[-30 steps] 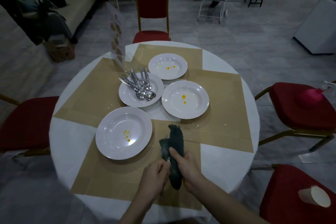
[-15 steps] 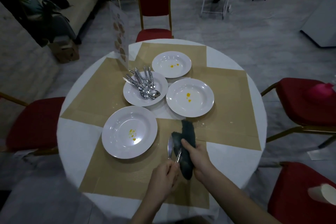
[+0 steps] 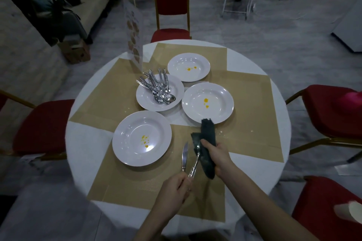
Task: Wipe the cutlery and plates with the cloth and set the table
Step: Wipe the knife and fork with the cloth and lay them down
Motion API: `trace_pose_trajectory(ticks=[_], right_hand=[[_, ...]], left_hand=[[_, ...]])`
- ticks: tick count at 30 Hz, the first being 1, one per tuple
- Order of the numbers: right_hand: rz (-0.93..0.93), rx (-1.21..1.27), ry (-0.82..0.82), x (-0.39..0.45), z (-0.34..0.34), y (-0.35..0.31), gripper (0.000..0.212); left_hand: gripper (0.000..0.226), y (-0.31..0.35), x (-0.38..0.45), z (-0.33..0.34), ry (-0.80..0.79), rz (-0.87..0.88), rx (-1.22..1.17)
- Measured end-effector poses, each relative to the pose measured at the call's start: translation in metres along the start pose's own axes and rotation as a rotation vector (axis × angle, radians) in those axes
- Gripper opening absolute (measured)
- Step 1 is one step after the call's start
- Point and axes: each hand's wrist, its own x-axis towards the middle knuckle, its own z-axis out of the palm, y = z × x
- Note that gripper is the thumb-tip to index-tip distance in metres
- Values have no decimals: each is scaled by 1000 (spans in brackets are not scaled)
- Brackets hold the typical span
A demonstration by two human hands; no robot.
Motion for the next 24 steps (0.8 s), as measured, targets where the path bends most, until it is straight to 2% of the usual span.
trace_pose_trajectory(ticks=[3, 5, 7, 10, 17, 24], right_hand=[[-85, 35, 147, 8, -20, -6, 21], [-105, 3, 178, 10, -36, -7, 21], [-78, 6, 156, 9, -50, -5, 20], [-2, 48, 75, 0, -63, 4, 16], [41, 31, 36, -6, -74, 25, 23], [50, -24, 29, -9, -78, 37, 23]], left_hand=[[33, -10, -4, 5, -19, -46, -75], [36, -20, -4, 10, 28, -109, -96], [33, -31, 1, 16, 77, -148, -33], [28, -37, 15, 27, 41, -176, 122], [34, -41, 37, 45, -19, -271, 127], [32, -45, 43, 45, -173, -223, 322]])
